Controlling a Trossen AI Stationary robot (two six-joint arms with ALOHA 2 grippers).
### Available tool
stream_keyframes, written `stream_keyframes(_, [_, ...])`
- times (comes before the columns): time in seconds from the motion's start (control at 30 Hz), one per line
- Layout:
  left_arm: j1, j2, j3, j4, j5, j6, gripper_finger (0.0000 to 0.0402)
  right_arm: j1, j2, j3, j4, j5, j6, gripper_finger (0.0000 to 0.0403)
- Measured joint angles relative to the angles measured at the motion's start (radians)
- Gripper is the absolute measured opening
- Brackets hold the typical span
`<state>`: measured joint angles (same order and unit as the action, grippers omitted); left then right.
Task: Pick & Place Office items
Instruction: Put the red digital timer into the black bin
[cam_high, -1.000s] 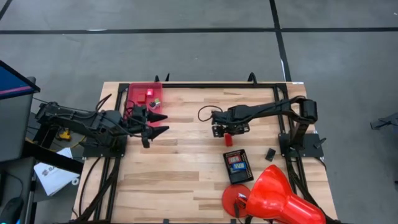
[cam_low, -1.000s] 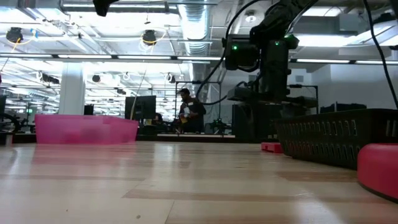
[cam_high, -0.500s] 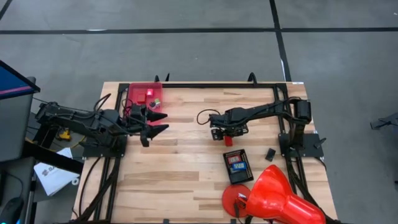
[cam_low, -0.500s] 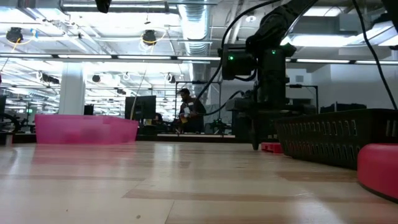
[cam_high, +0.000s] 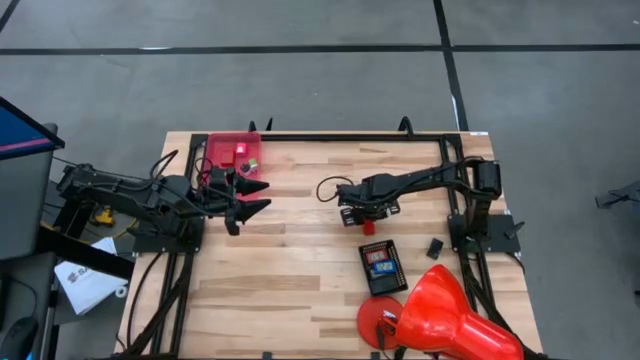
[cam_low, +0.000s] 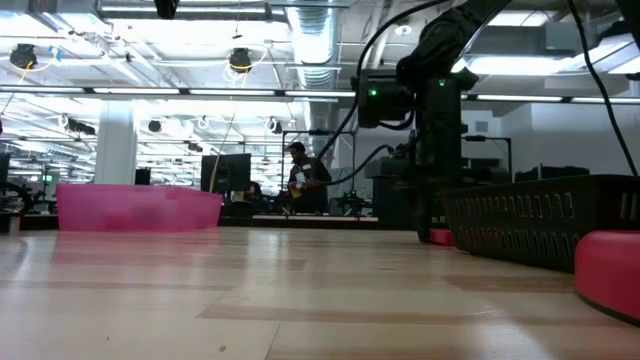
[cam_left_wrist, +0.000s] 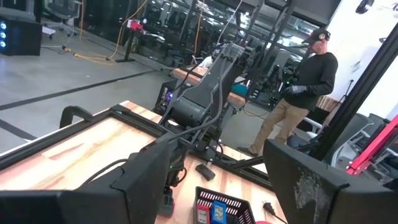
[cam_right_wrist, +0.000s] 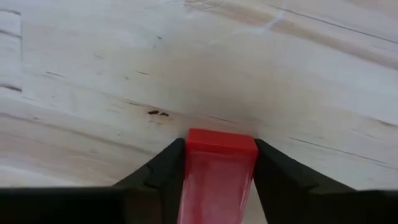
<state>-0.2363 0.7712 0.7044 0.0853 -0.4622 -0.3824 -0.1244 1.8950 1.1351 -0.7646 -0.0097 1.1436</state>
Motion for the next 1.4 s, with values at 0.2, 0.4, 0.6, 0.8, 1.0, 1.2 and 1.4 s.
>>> stream_keyframes(0.2, [0.000,0.000,0.000,0.000,0.000,0.000,0.0246,0.016,-0.008,0.013,0.022,0.000,-0.002,0.0145])
stream_keyframes(0.4, [0.000,0.000,0.000,0.000,0.000,0.003,0.0236,0.027,-0.045,0.107,0.109,-0.001,-0.029,0.0165])
stream_keyframes(0.6, [0.000,0.000,0.000,0.005,0.000,0.004,0.0232,0.045,-0.107,0.197,0.035,0.048,-0.078,0.0148])
stream_keyframes(0.8, [0.000,0.000,0.000,0.002,0.000,0.004,0.0232,0.236,-0.160,0.196,-0.153,0.040,-0.025,0.0156])
stream_keyframes(1.0, [0.000,0.000,0.000,0.001,0.000,0.007,0.0232,0.471,-0.183,0.197,-0.226,0.050,0.058,0.0177])
stream_keyframes(1.2, [0.000,0.000,0.000,0.003,0.011,0.003,0.0232,0.624,-0.173,0.183,-0.313,0.036,-0.118,0.0149])
stream_keyframes(1.4, [0.000,0.000,0.000,0.007,0.025,-0.044,0.0232,0.644,-0.174,0.127,-0.336,0.034,-0.315,0.0175])
